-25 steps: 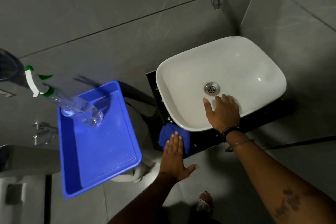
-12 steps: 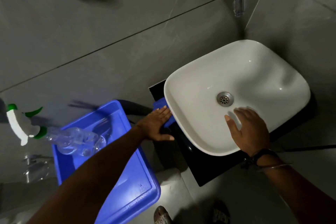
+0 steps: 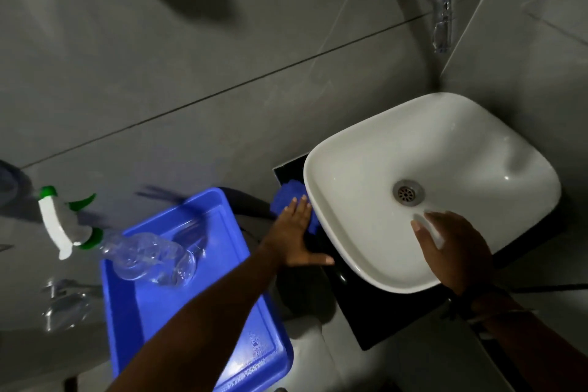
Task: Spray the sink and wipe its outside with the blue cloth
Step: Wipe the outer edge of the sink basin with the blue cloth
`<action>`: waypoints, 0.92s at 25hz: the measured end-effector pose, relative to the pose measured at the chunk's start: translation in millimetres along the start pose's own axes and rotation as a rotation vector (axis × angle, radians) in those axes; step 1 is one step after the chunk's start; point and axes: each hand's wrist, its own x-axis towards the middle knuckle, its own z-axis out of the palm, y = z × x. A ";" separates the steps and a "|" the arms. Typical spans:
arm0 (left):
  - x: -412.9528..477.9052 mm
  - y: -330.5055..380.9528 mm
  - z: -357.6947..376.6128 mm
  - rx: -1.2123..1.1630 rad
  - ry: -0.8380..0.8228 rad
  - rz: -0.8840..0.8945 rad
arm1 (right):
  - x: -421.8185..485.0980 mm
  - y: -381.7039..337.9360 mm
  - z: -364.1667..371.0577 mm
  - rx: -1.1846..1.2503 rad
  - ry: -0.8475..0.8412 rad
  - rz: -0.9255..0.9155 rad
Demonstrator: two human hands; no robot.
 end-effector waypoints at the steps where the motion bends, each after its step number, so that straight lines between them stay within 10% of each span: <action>1: -18.2 12.6 14.3 -0.013 0.016 -0.008 | -0.5 0.5 -0.3 0.002 0.004 -0.008; 10: -120.4 175.4 99.1 -0.075 -0.177 -0.043 | 0.8 -10.6 -13.7 0.101 0.090 -0.095; 14: -136.8 190.1 72.5 -0.096 0.024 -0.006 | -81.2 -2.6 -6.6 0.272 0.134 -0.130; 18: -159.4 169.7 47.0 -0.078 0.563 -0.024 | -188.7 -19.1 22.4 0.163 -0.204 -0.273; 23: -83.5 195.3 3.1 -0.027 0.335 -0.106 | -156.7 -29.9 46.5 -0.016 -0.539 -0.434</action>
